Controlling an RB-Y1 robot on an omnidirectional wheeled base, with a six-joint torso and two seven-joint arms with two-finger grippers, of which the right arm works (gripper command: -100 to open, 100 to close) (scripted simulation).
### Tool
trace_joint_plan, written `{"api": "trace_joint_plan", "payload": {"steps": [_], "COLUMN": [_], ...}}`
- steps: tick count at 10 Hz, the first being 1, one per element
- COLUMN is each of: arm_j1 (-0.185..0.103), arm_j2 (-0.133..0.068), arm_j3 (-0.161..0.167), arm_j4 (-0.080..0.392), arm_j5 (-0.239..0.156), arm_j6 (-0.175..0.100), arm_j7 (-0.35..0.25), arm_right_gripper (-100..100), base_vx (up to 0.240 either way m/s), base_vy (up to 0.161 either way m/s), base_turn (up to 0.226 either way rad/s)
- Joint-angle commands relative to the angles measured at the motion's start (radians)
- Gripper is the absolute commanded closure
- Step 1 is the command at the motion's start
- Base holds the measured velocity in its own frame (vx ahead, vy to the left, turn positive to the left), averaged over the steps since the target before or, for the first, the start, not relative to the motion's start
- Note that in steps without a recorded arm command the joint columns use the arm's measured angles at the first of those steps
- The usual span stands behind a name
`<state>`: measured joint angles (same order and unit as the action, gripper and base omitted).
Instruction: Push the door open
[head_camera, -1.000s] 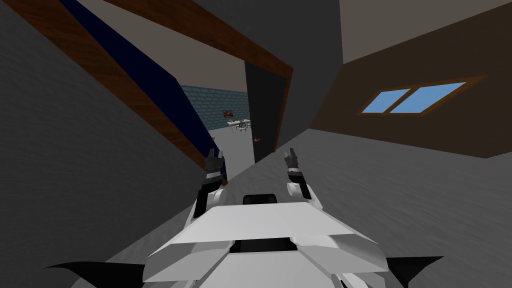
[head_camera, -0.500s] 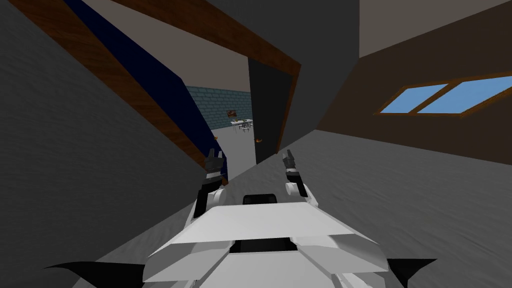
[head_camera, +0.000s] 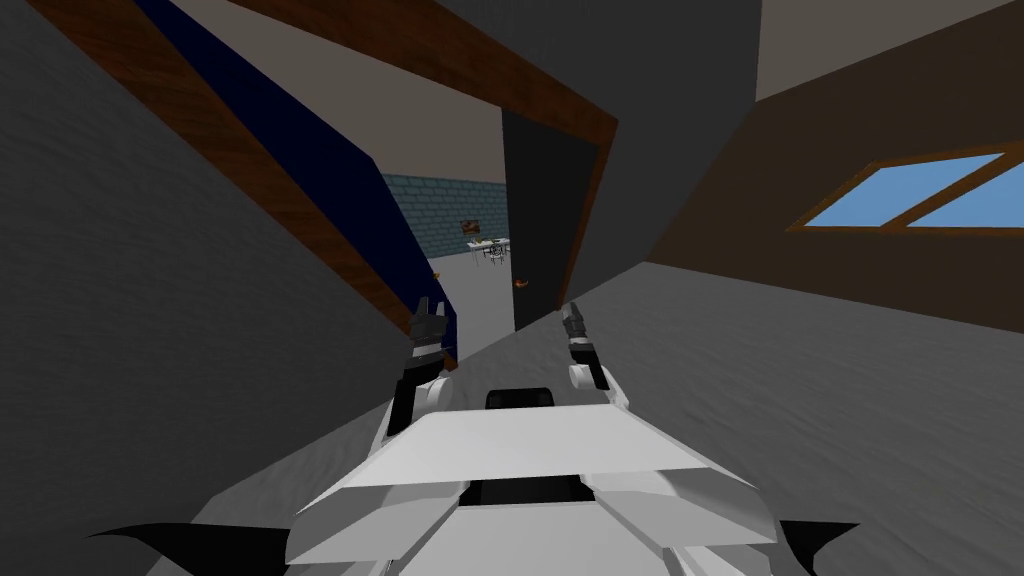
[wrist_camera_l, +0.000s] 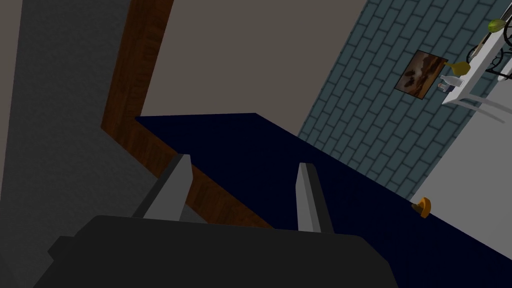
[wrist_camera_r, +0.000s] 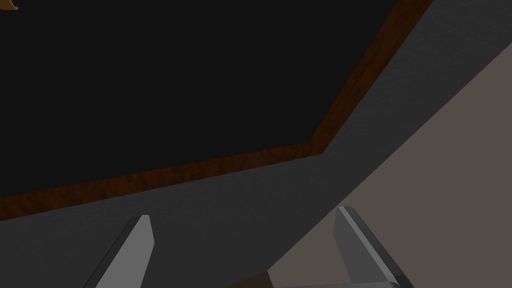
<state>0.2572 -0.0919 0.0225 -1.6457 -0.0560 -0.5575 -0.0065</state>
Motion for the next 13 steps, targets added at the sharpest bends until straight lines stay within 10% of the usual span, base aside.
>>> {"api": "trace_joint_plan", "payload": {"steps": [1,13], "arm_j1": [-0.019,-0.145], "arm_j2": [-0.003,-0.008], "arm_j3": [0.0,0.01], "arm_j4": [0.044,0.356], "arm_j5": [-0.003,-0.019], "arm_j6": [-0.01,-0.081], "arm_j7": [0.0,0.008], "arm_right_gripper": [-100,-100], "base_vx": [0.087,0.084], "base_vy": [-0.047,-0.06], "base_turn": [0.123,0.125]}}
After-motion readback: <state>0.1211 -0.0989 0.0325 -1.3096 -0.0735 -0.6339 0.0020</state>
